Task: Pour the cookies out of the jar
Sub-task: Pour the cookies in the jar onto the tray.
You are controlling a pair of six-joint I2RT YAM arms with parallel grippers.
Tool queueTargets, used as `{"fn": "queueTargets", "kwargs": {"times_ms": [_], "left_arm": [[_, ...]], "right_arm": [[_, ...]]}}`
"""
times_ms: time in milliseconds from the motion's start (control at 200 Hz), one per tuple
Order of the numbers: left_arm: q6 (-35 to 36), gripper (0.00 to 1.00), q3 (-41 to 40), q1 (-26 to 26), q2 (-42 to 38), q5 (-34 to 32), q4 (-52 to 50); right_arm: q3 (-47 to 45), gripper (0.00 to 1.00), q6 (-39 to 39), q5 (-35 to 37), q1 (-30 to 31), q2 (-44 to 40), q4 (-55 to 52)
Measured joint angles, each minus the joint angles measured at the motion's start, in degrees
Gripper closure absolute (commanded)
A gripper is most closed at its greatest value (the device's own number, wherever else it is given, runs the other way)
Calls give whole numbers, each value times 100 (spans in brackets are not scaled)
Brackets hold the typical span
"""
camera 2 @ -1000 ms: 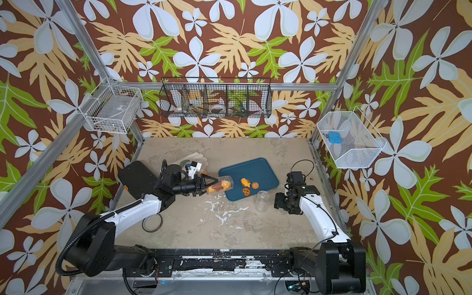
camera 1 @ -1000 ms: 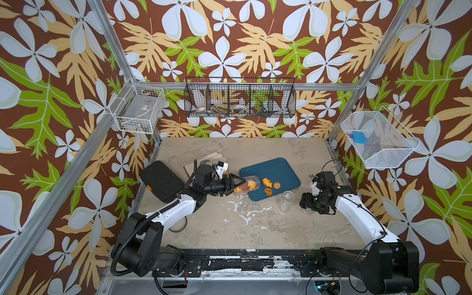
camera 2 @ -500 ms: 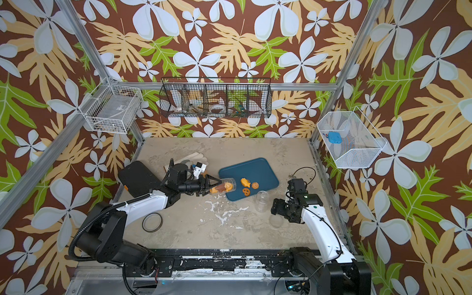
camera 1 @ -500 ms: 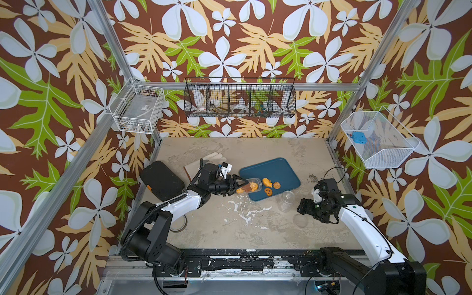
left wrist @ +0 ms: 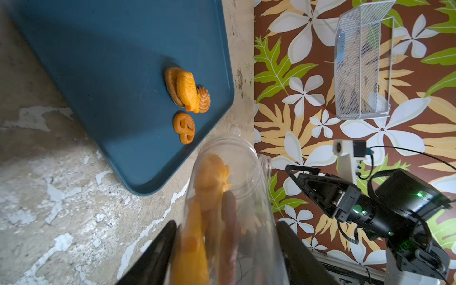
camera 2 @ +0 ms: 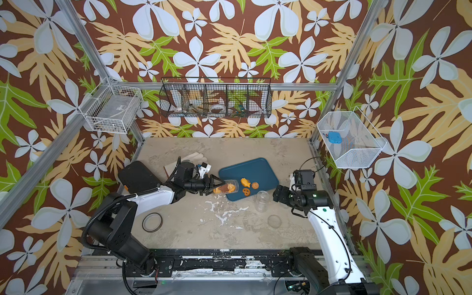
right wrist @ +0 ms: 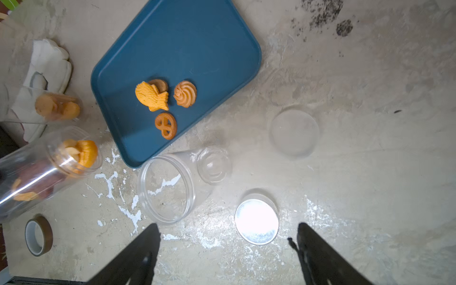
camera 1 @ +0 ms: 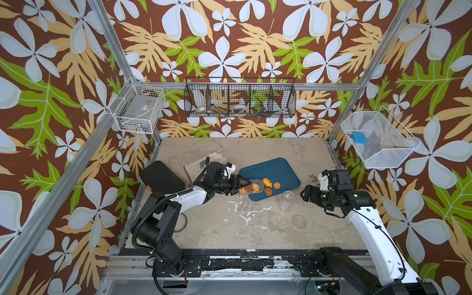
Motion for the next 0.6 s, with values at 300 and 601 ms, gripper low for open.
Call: {"fn": "queueTargets", "kwargs": {"times_ms": [300,601], "left_arm": [[125,51,697,-4,586,-223,-623],[326,51,977,-28,761,-387,-1176]], "right_arm": [[-7,13,-17,-140,0,37,33],[-35,13,-17,-284,4,9,68]]}}
